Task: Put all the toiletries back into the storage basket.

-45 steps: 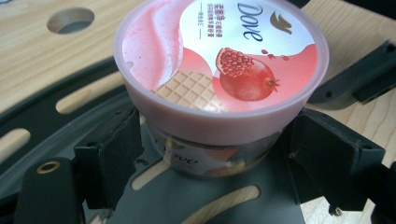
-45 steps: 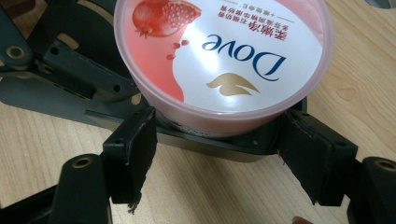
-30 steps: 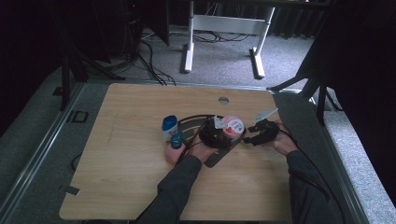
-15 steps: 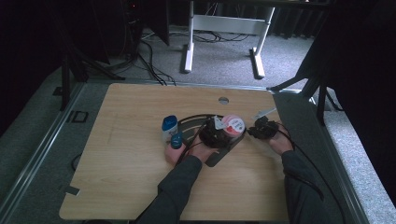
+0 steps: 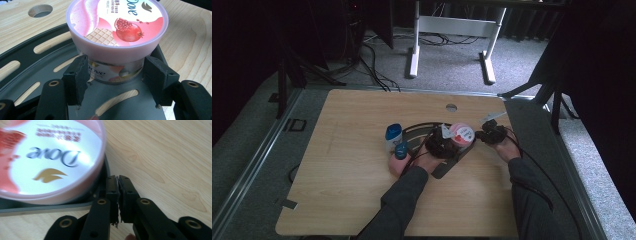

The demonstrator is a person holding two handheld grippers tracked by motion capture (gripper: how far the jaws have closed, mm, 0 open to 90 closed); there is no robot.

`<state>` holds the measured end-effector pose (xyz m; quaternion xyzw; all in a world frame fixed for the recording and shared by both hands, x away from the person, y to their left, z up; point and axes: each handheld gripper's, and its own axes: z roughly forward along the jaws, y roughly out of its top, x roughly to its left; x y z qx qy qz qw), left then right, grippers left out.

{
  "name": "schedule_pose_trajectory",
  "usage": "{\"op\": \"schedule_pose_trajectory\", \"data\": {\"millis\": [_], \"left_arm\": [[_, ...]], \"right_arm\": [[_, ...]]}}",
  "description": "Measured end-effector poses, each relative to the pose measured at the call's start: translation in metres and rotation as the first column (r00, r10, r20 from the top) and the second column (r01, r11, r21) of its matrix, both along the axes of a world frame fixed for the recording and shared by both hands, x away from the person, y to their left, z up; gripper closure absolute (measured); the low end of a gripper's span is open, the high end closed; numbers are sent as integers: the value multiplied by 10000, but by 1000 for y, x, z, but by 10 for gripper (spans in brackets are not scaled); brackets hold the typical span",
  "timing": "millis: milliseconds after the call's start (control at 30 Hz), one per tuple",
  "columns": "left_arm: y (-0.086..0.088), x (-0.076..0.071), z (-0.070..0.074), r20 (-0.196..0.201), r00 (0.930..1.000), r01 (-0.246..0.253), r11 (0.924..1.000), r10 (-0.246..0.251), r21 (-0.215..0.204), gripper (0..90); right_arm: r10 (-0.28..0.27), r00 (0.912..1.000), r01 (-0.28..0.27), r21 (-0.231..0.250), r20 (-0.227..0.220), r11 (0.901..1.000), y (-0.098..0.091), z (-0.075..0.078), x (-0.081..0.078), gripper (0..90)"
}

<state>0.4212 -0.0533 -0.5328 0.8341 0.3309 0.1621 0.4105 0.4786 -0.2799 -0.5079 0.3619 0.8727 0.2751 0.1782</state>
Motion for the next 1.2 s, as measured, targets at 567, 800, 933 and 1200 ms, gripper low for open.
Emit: {"op": "schedule_pose_trajectory", "data": {"millis": [567, 800, 933, 1200], "left_arm": [[-3, -11, 3, -9, 9986, -524, 9985, 524, 128, 433], [2, -27, 11, 72, 9979, -648, 9976, 650, -234, 451], [1, -37, 17, 184, 9993, -313, 9986, 321, -436, 453], [5, -55, 28, 183, 9979, 639, 9959, -628, -637, 476]], "right_arm": [[-23, 9996, 30, 226, -279, 9997, -11, 0, -5, 737], [-120, 9986, 135, 284, -514, 9995, -22, -6, -12, 642], [-105, 9985, 125, 356, -547, 9993, -23, -5, -19, 604], [-91, 9986, 113, 418, -527, 9991, -25, -7, -34, 595]]}}
